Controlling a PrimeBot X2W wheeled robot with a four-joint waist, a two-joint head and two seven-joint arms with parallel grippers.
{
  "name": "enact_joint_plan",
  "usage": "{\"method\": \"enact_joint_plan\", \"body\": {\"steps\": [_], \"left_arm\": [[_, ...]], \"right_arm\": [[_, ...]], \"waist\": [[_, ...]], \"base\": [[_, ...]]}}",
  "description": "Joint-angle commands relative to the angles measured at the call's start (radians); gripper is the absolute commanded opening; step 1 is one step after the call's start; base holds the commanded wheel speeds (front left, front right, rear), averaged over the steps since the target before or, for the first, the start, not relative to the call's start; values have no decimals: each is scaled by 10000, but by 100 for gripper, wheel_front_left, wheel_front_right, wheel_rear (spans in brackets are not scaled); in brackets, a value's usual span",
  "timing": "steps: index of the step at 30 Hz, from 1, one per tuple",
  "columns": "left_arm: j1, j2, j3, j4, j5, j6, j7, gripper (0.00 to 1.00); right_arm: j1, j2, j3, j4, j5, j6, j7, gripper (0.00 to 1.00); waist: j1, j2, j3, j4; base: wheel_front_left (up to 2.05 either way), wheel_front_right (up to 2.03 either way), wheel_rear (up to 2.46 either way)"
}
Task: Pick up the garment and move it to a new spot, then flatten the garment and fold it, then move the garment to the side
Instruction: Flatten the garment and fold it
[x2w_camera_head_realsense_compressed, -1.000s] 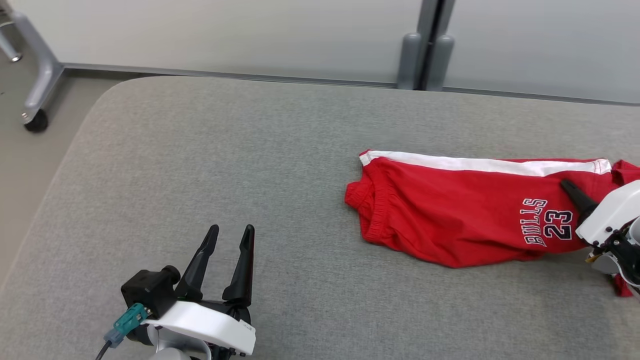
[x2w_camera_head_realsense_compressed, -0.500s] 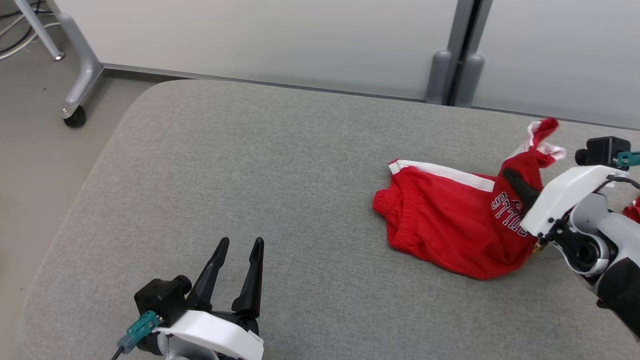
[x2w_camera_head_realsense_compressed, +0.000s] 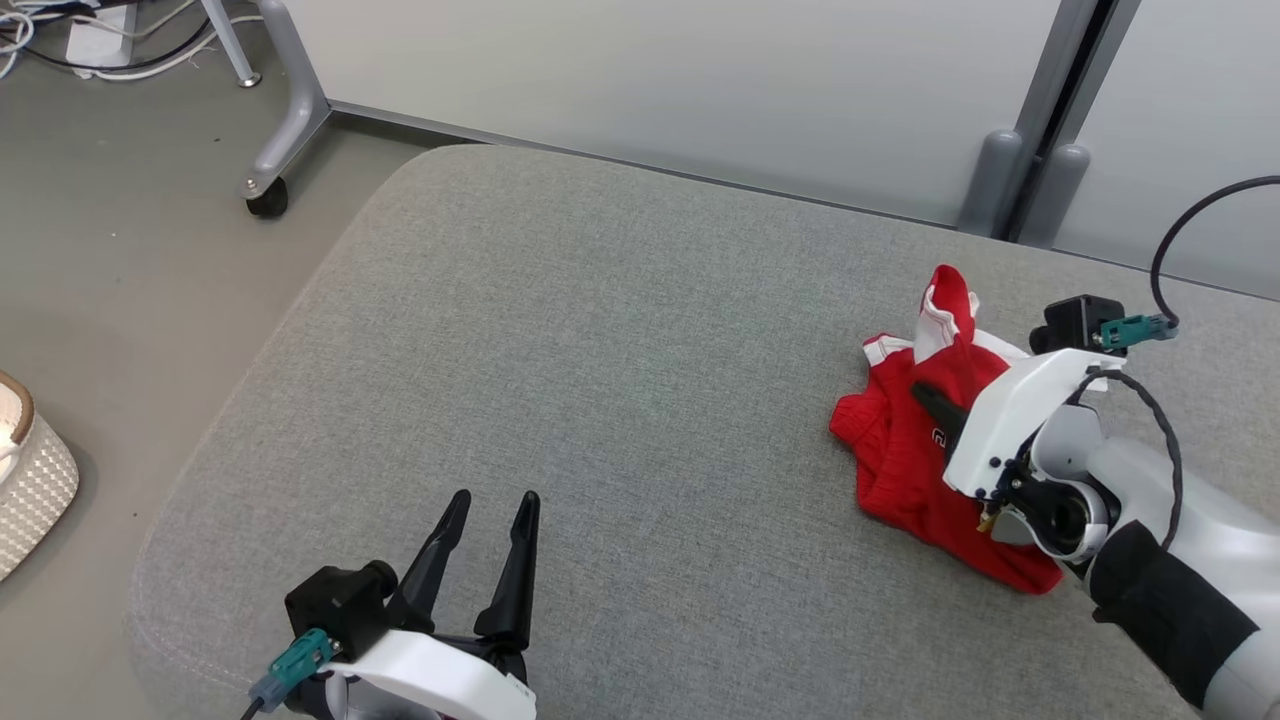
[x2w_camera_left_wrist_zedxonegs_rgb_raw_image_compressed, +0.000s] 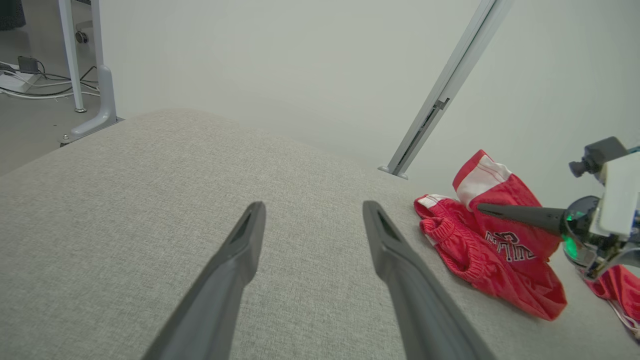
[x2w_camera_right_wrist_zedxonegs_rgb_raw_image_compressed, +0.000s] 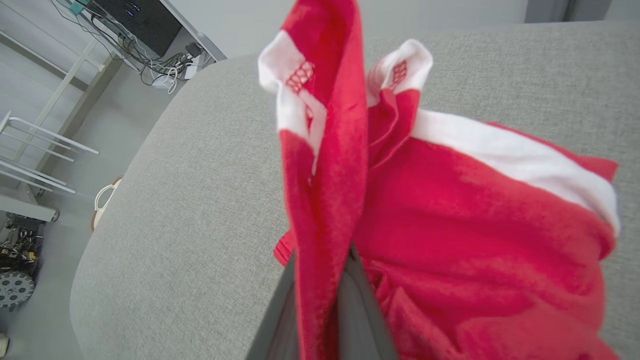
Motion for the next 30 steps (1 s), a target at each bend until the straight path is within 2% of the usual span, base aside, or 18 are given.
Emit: {"method": "enact_joint_plan", "body": {"steps": [1,2,3,6,11,18,24,30], "left_arm": [[108,37,5,18,19,11,33,100],[104,42,6,18,12,10,33,100],[93,48,7,18,11,17,32,100],[76,93,76,4,3,50,21,100],[173,168,309,-36,-74,142,-8,100],[392,280,725,-272,-96,288,-64,100],[381,234,808,-412,39,216,-83,100],[336,203,889,-482,280,164,-96,100]], "right_arm": [[-63,179,86,187,-31,5,74,44],[-80,255,117,240,-42,5,88,95],[-115,308,135,287,-93,5,17,100],[-116,411,185,109,-146,5,-226,100],[88,199,114,-516,-161,5,-839,100],[391,-721,-276,-1573,-263,5,-2434,100],[760,-1686,-865,-924,-493,5,-3141,100],[1159,-1786,-1365,-421,-747,5,-3264,100]], "waist": [[0,0,-7,-42],[0,0,-12,-90],[0,0,-22,-145],[0,0,-103,-380],[0,0,-358,-789],[0,0,-606,-1587],[0,0,-543,-1831],[0,0,-436,-1767]], "base": [[0,0,0],[0,0,0],[0,0,0],[0,0,0],[0,0,0],[0,0,0],[0,0,0],[0,0,0]]}}
